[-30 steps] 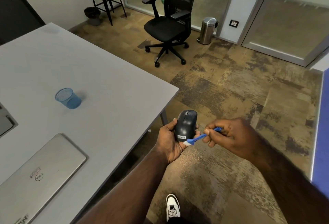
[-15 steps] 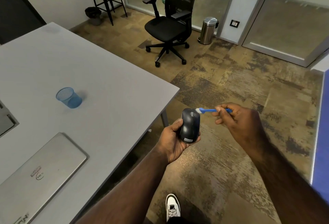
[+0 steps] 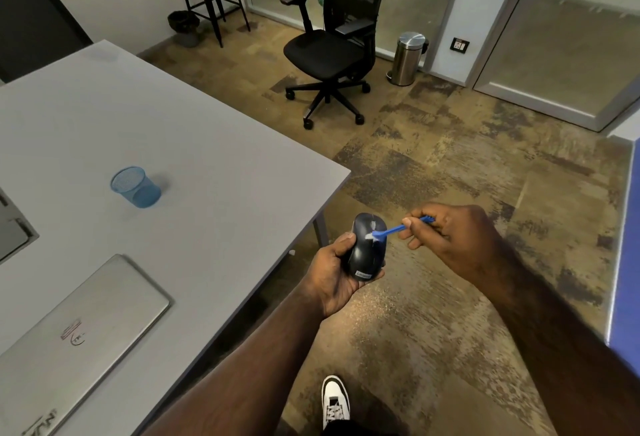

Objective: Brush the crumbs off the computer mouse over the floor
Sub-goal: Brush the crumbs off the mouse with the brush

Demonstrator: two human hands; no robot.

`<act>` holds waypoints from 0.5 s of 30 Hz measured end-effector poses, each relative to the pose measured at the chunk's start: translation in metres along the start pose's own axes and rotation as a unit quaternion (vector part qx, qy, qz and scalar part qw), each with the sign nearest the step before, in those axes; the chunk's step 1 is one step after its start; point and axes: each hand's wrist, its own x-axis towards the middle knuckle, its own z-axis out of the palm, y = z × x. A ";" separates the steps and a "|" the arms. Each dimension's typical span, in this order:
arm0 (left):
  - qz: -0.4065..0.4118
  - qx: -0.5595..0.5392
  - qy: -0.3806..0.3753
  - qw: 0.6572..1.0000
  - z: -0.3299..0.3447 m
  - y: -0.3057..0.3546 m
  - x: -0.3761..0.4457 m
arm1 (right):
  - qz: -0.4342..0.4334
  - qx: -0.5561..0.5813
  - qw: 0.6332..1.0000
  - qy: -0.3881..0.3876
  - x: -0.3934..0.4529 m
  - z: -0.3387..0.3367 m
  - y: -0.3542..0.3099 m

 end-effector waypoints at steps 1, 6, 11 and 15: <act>-0.003 0.002 -0.004 1.000 0.000 0.000 0.000 | 0.015 -0.012 1.000 0.024 0.002 -0.001 0.002; -0.007 0.022 -0.018 1.000 0.006 0.000 -0.002 | 0.002 -0.001 1.000 0.024 0.004 -0.001 -0.001; -0.012 0.029 -0.023 0.999 0.007 -0.002 -0.001 | 0.023 -0.031 0.999 0.032 0.010 -0.001 -0.002; -0.012 0.038 -0.027 0.999 0.006 0.001 -0.001 | 0.008 -0.020 0.999 0.033 0.011 0.000 -0.002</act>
